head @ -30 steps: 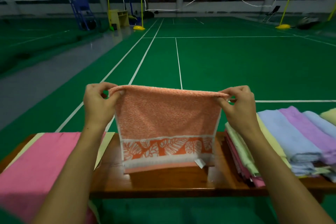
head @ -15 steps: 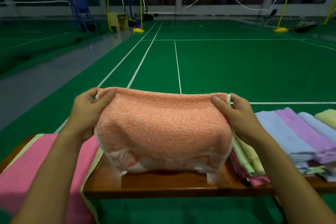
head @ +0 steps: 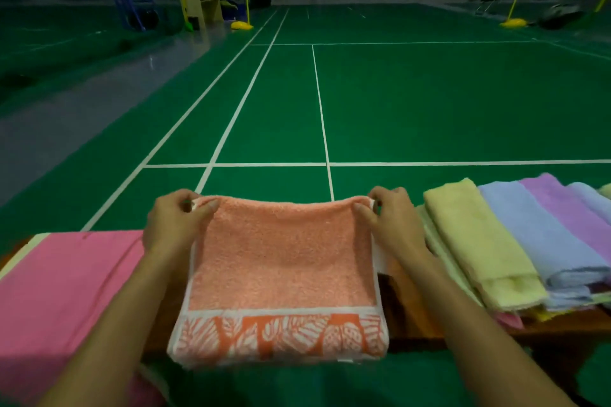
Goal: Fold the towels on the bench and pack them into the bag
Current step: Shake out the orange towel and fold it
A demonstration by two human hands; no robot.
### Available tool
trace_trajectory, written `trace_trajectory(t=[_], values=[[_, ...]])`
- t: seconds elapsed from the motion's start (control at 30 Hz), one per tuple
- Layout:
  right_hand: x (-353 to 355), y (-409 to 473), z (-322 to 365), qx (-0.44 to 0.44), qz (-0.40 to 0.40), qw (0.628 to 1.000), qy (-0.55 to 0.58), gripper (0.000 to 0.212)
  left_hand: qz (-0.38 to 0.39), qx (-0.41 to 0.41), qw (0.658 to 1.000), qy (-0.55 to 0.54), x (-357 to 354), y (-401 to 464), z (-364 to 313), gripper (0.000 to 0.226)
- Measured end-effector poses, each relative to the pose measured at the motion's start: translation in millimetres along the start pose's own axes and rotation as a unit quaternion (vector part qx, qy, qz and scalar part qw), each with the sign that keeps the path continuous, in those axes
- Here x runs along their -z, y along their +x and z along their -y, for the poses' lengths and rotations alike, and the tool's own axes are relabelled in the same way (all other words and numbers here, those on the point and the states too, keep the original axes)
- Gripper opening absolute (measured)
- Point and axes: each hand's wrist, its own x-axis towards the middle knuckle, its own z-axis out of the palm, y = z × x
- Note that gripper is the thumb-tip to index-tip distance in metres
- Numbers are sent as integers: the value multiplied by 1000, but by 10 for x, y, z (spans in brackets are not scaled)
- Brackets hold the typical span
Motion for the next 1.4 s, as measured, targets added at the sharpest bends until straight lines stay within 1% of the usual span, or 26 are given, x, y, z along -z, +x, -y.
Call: trace_trajectory(t=[0.07, 0.13, 0.23, 0.33, 0.37, 0.4, 0.47, 0.5, 0.57, 0.67, 0.77, 0.87, 0.93, 0.97, 1.03, 1.07, 1.13, 1.17, 1.23, 1.3, 1.4], values=[[-160, -20, -19, -35, -26, 997, -69, 25, 0, 31, 999, -44, -168, 21, 123, 17], [-287, -7, -9, -45, -37, 994, -95, 27, -3, 58, 995, -79, -285, 84, 214, 17], [-481, 35, -29, -59, -30, 997, -32, 24, -10, 102, 988, -112, -394, 224, 375, 18], [-662, 65, -67, -79, -20, 994, 75, 18, -9, 100, 991, -90, -467, 280, 506, 15], [-706, 63, -79, -85, -20, 992, 88, 14, -1, 91, 992, -86, -489, 277, 532, 13], [-740, 63, -86, -88, -21, 992, 85, 13, 8, 81, 993, -82, -501, 277, 549, 19], [-775, 71, -98, -98, 0, 992, 74, 26, 30, 50, 995, -76, -506, 274, 554, 49], [-766, 67, -107, -98, 19, 992, 77, 32, 37, 38, 996, -78, -504, 272, 541, 60], [-713, 30, -133, -88, 46, 991, 91, 35, 48, 9, 995, -82, -501, 243, 513, 67], [-550, -66, -198, -74, 59, 992, 87, 32, 87, -36, 993, -66, -492, 127, 435, 56], [-379, -214, -267, -65, 81, 993, 54, 32, 124, -38, 989, -77, -475, -27, 393, 43], [-226, -444, -338, -98, 125, 987, 38, 36, 166, -33, 983, -69, -448, -196, 361, 40], [-154, -626, -399, -117, 155, 981, 3, 41, 196, -44, 978, -52, -476, -338, 321, 37], [-125, -711, -433, -122, 167, 978, -9, 43, 208, -42, 975, -63, -499, -425, 281, 35], [-82, -848, -487, -141, 185, 972, -17, 40, 238, -43, 968, -73, -568, -595, 212, 30], [-58, -897, -503, -146, 196, 970, -18, 38, 254, -55, 964, -55, -612, -670, 190, 29], [-34, -957, -514, -137, 220, 965, -24, 46, 291, -85, 953, -14, -694, -798, 154, 30], [-27, -977, -500, -134, 230, 964, -28, 45, 308, -90, 947, -5, -739, -858, 131, 30], [-7, -978, -462, -135, 257, 957, -3, 38, 338, -97, 936, 10, -839, -952, 90, 28], [1, -966, -423, -141, 283, 947, 56, 28, 353, -123, 926, 54, -942, -1022, 56, 27], [26, -982, -313, -111, 274, 950, 99, 20, 343, -154, 919, 121, -1034, -1034, 7, 25]])
